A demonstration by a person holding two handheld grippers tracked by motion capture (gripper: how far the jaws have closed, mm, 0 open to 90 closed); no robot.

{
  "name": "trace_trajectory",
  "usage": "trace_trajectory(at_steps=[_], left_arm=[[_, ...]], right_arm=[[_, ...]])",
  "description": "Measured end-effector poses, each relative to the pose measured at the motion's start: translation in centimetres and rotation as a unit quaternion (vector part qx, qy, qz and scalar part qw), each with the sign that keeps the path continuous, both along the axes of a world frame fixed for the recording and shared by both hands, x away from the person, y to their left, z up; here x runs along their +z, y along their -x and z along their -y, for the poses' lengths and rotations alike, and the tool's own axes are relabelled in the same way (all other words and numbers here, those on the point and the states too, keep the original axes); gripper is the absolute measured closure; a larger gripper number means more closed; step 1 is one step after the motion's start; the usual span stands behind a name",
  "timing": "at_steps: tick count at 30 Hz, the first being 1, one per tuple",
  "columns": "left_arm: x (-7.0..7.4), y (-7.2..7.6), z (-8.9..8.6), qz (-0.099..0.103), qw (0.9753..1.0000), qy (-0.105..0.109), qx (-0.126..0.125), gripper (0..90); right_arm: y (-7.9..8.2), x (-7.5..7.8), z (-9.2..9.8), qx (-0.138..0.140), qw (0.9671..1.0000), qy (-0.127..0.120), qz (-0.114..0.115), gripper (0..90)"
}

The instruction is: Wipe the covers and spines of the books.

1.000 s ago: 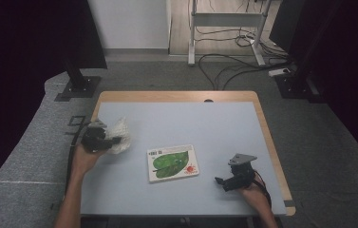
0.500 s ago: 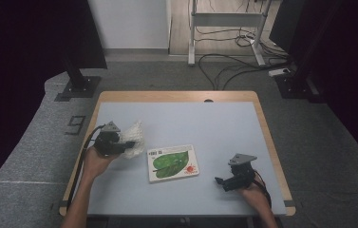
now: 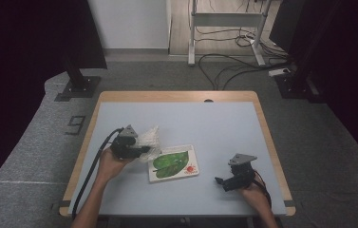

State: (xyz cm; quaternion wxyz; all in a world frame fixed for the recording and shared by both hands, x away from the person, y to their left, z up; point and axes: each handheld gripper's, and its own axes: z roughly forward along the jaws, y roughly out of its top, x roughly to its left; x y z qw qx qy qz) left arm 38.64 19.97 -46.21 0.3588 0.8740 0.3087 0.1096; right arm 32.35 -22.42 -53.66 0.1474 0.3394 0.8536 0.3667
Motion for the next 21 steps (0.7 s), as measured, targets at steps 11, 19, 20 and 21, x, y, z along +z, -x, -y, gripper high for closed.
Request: trace_trajectory(at_steps=[11, 19, 20, 21], left_arm=[[-2.0, -0.4, 1.5, -0.017, 0.9998, -0.009, 0.004, 59.9], [-3.2, -0.4, 2.2, -0.017, 0.9995, -0.025, 0.006, 60.0], [-3.3, -0.4, 2.2, -0.015, 0.9996, -0.025, 0.005, 60.1], [-3.3, -0.4, 2.3, -0.014, 0.9996, -0.025, 0.005, 60.2]], right_arm=[[0.0, 0.0, 0.0, 0.0, 1.0, 0.0, 0.0, 0.3], [0.0, 0.0, 0.0, 0.0, 1.0, 0.0, 0.0, 0.3], [0.0, 0.0, 0.0, 0.0, 1.0, 0.0, 0.0, 0.3], [0.0, 0.0, 0.0, 0.0, 1.0, 0.0, 0.0, 0.3]])
